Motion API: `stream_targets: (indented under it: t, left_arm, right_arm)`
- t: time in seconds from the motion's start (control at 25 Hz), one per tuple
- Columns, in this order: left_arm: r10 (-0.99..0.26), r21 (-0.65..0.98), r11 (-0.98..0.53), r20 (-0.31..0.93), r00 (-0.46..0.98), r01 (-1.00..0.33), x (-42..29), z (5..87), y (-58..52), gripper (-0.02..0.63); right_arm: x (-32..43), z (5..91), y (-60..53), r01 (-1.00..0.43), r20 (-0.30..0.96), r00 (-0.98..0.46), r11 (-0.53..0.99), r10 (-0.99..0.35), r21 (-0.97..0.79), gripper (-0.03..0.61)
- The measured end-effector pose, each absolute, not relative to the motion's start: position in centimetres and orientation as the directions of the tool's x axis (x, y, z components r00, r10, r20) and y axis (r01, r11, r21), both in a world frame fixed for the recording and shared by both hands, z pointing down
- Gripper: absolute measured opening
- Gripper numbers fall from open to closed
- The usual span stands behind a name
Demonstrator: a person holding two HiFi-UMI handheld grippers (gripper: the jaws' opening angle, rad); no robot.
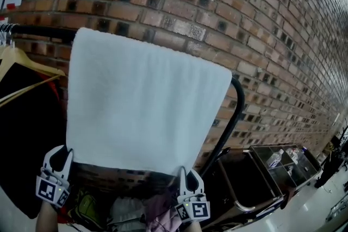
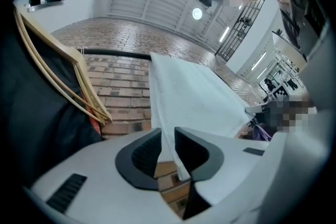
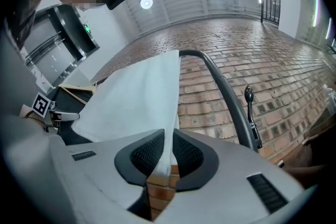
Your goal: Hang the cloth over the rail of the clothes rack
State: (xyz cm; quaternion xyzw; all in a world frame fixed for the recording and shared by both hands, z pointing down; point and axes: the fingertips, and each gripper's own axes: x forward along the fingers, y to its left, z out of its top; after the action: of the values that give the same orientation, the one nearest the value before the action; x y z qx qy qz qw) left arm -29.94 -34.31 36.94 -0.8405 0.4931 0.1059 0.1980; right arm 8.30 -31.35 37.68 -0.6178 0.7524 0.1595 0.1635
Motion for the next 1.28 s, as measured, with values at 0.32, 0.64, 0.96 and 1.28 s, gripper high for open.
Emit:
stream_targets:
  t: [0.32,0.64,0.96,1.28]
  left_arm:
    - [-0.819,-0.259,-0.363,-0.370,0.440,-0.895,-31.4,36.9,-33.4,0.141]
    - [-0.836,-0.111,-0.464,-0.272,0.476,-0.879,-29.3,43.1,-32.5,0.143]
    - [-0.799,-0.093,-0.537,-0.262,0.541,-0.839,-26.2,44.5,-31.5,0.140]
    - [-0.781,-0.098,-0.536,-0.319,0.537,-0.838,-21.3,43.7,-28.3,0.009]
  right_arm:
    - [8.9,36.7,-29.7,-0.995,-0.489,-0.088,0.053,-0.868,0.085,0.094]
    - [9.0,37.8,-26.6,-0.988,-0.552,0.055,-0.124,-0.832,0.089,0.095]
    - [7.3,41.6,-24.7,-0.986,-0.471,0.052,-0.119,-0.880,0.115,0.109]
    - [3.5,43.1,-25.2,-0.992,-0.434,-0.101,0.057,-0.895,0.113,0.023]
